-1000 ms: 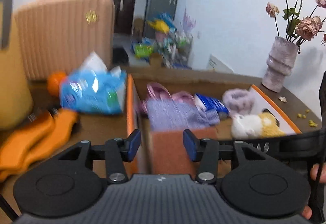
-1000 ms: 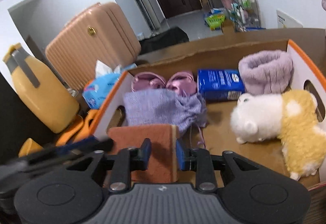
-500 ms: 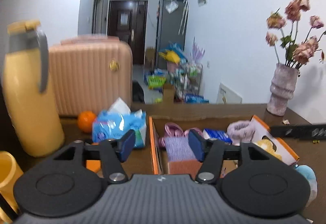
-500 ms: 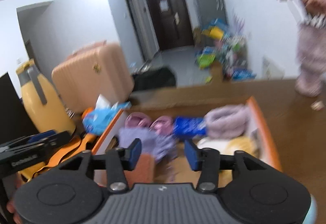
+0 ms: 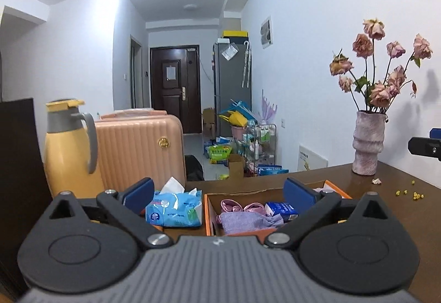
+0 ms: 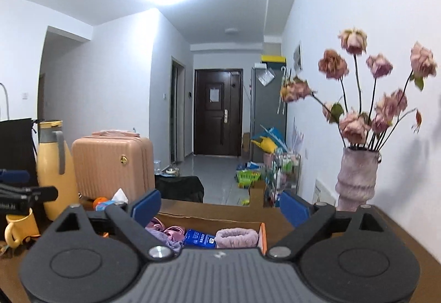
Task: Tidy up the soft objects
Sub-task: 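Withdraw both tools and move them to the white wedge and candy packet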
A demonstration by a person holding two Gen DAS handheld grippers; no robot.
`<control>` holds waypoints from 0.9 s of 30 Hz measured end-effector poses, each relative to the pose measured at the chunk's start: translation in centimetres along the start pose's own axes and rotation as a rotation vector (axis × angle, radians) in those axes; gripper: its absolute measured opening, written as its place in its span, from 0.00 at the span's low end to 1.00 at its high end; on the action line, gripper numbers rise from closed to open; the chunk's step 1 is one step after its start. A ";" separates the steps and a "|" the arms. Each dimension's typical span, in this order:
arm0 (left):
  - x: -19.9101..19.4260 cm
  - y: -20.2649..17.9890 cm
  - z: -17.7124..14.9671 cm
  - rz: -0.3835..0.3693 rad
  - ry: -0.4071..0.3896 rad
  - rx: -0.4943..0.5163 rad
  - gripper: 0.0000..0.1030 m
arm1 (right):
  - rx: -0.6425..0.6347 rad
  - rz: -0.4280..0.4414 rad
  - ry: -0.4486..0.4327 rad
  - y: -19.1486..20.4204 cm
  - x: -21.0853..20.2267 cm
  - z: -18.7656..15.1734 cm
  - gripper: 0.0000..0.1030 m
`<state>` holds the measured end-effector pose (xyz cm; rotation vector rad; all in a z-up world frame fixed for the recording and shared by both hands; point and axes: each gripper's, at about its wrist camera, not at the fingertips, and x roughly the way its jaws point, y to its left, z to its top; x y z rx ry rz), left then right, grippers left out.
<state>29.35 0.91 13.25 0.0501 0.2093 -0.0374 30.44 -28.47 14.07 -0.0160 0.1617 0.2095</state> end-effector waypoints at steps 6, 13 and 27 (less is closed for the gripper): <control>-4.1 -0.9 -2.0 0.014 0.007 -0.031 1.00 | 0.025 0.044 -0.018 -0.3 -4.3 -2.5 0.91; -8.2 -4.0 -7.3 -0.090 0.074 -0.035 1.00 | -0.001 0.090 0.060 0.4 -9.3 -10.1 0.92; -1.8 -14.7 -13.5 -0.449 0.263 0.089 0.94 | 0.060 0.076 0.303 -2.2 -9.6 -19.3 0.67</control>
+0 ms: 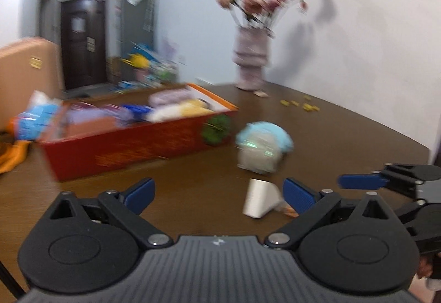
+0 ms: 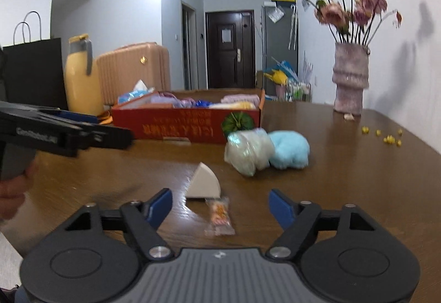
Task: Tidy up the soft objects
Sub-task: 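Withdraw both tools and move them to the white wedge and candy packet, then close the left gripper on the white foam wedge while the right gripper closes on the candy packet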
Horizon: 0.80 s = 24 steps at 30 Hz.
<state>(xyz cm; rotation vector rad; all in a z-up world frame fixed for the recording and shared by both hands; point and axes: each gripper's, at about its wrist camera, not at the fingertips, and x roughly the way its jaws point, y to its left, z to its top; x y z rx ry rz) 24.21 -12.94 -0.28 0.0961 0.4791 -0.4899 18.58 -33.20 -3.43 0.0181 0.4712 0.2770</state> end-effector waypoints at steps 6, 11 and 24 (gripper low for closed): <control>6.0 -0.6 -0.3 -0.080 0.085 -0.007 0.74 | 0.005 0.017 0.066 -0.8 3.0 -0.2 0.49; 8.3 0.8 -0.6 -0.226 0.129 -0.103 0.26 | 0.005 0.035 0.091 -1.0 4.1 -0.2 0.23; 4.3 3.2 0.2 -0.125 0.078 -0.150 0.18 | 0.023 -0.026 0.083 -0.3 3.2 0.0 0.22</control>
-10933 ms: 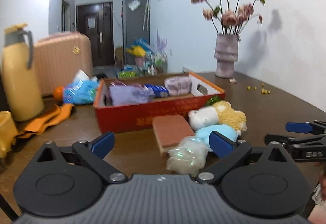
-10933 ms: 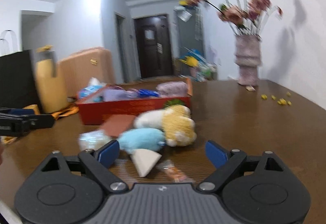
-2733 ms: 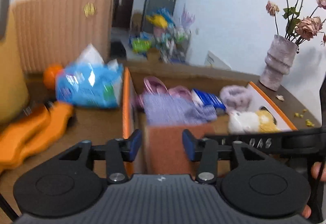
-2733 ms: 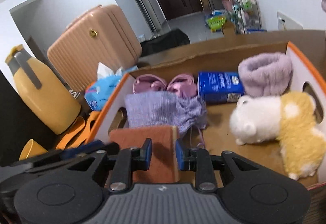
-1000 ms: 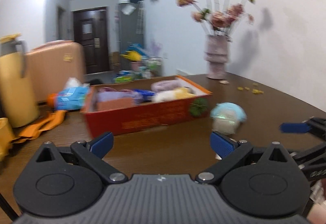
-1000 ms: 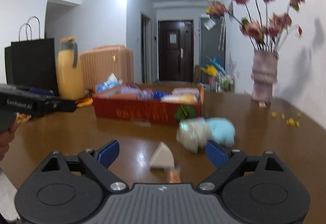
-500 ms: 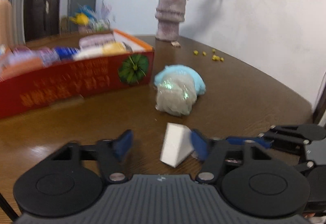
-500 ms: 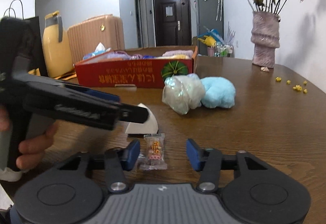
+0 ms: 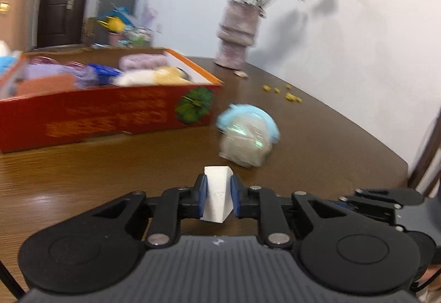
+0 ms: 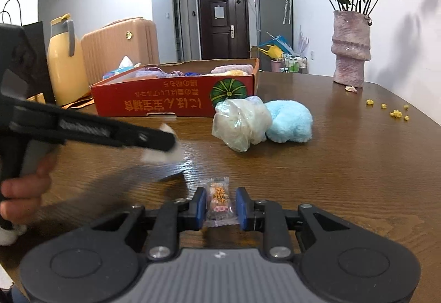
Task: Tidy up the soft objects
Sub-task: 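Close the left gripper on the white foam wedge while the right gripper closes on the candy packet, then carry the wedge and candy packet into the box and open both grippers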
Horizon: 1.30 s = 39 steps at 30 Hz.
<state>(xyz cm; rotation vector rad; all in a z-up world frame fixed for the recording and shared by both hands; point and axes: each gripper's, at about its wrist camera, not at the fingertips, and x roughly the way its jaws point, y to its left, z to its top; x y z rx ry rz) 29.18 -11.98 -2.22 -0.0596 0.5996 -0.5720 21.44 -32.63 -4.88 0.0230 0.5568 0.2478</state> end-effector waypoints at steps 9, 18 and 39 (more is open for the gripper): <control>-7.9 4.1 0.0 0.158 -0.116 -0.076 0.18 | -0.031 0.059 -0.087 3.2 -2.2 1.9 0.22; -8.4 6.5 4.6 0.190 -0.190 -0.087 0.18 | 0.011 0.104 -0.177 3.8 0.9 9.3 0.22; 7.0 13.6 11.4 0.230 -0.023 -0.113 0.46 | 0.100 0.030 0.022 1.5 19.6 17.7 0.32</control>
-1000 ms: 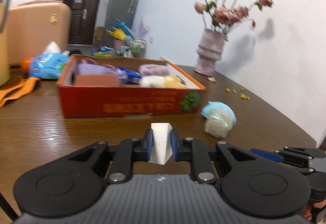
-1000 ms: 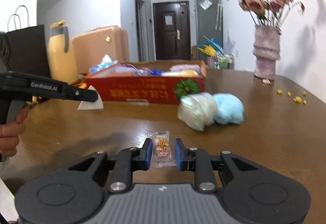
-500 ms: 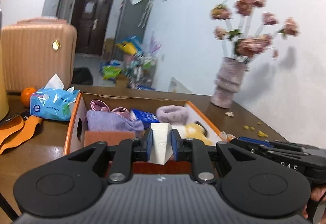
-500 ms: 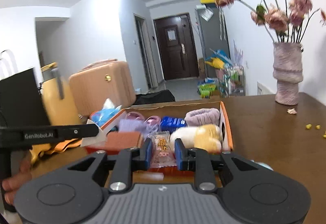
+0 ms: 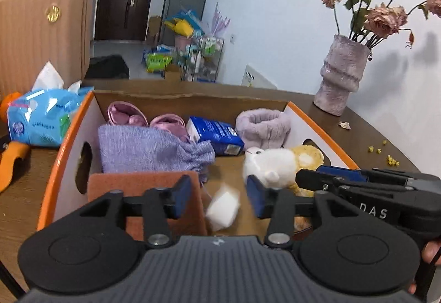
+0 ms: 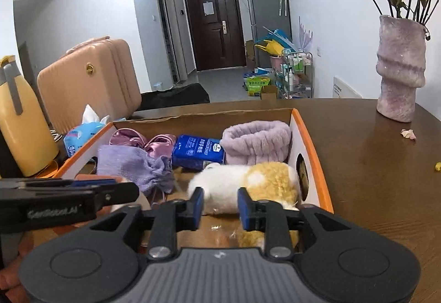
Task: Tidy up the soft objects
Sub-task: 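Carry the wedge and candy packet into the box and open both grippers, then withdraw both tools and move toward the clear bag and blue plush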
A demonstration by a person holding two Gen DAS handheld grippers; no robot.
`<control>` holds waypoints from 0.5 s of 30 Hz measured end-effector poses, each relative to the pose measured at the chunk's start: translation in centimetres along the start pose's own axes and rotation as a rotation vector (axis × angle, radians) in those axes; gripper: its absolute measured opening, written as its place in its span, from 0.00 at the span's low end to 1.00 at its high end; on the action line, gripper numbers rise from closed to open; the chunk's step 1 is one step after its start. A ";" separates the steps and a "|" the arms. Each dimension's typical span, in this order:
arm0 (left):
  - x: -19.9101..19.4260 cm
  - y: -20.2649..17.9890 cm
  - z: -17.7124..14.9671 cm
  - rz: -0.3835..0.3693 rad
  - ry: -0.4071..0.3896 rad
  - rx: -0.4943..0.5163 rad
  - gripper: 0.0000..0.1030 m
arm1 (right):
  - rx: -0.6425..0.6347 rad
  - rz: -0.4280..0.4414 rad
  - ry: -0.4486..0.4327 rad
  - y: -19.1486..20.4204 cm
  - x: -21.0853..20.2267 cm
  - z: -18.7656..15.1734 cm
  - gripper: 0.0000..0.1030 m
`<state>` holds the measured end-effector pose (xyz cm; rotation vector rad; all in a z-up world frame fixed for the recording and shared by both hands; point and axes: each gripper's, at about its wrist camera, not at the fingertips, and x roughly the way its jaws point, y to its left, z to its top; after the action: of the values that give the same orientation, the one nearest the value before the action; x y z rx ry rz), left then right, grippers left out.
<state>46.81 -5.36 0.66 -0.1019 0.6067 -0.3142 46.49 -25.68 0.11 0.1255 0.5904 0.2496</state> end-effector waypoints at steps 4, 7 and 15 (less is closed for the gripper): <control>-0.9 0.3 0.6 0.015 -0.021 0.004 0.46 | 0.020 -0.002 -0.045 -0.1 -0.8 0.7 0.32; -2.5 0.4 1.3 0.039 -0.048 -0.001 0.46 | 0.021 -0.006 -0.070 -0.2 -2.0 1.7 0.34; -11.6 0.0 2.2 0.117 -0.210 0.010 0.57 | -0.002 0.003 -0.236 1.1 -10.2 3.0 0.53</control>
<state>39.08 -1.61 8.80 -0.0884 0.4013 -0.1902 39.77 -27.45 8.23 0.1512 0.3550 0.2344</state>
